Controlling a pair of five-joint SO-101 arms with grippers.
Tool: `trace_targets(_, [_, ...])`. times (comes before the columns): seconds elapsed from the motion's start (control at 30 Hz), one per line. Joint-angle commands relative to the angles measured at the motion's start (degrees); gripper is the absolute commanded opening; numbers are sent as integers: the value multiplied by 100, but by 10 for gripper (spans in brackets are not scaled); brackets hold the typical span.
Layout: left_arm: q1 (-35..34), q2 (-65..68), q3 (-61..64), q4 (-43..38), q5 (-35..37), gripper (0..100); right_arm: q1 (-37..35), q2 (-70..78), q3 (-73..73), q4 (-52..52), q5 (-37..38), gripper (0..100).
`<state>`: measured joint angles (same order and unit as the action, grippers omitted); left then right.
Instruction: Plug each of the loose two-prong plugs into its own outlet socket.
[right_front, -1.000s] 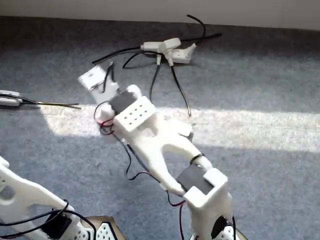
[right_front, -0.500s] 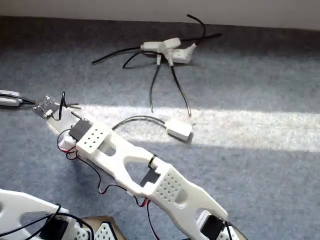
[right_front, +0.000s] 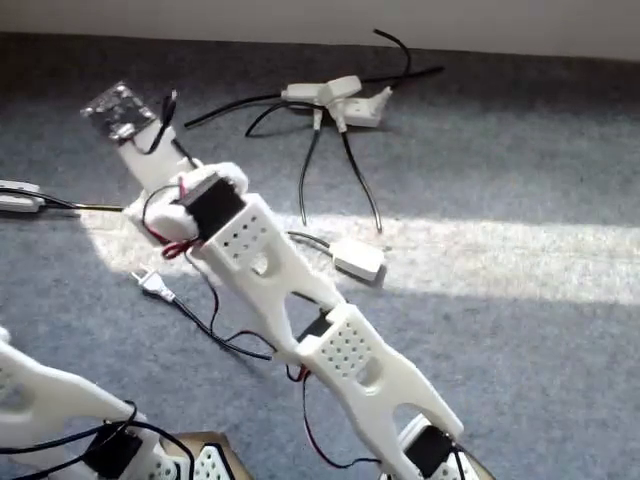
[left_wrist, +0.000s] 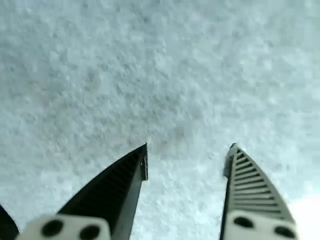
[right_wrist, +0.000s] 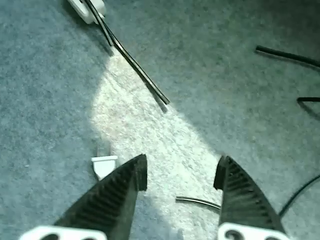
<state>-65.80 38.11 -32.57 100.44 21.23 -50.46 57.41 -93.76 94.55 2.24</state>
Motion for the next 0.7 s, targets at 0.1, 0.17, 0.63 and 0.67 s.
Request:
trace_targets(0.1, [2026,-3952,3319,-97,1767,259,1807,-690,-541,664,-149,215])
trace_targets(0.17, [2484,-4637,4101,-651,2198,259,2167,-822,-541,655,-114,215])
trace_targets(0.63, [3662,-5754,8374,-6268,2796,256,2844,-954,-488,664,229,215])
trace_targets(0.67, [3829,-5763,8409,-6224,2804,257,2844,-927,-488,664,220,215])
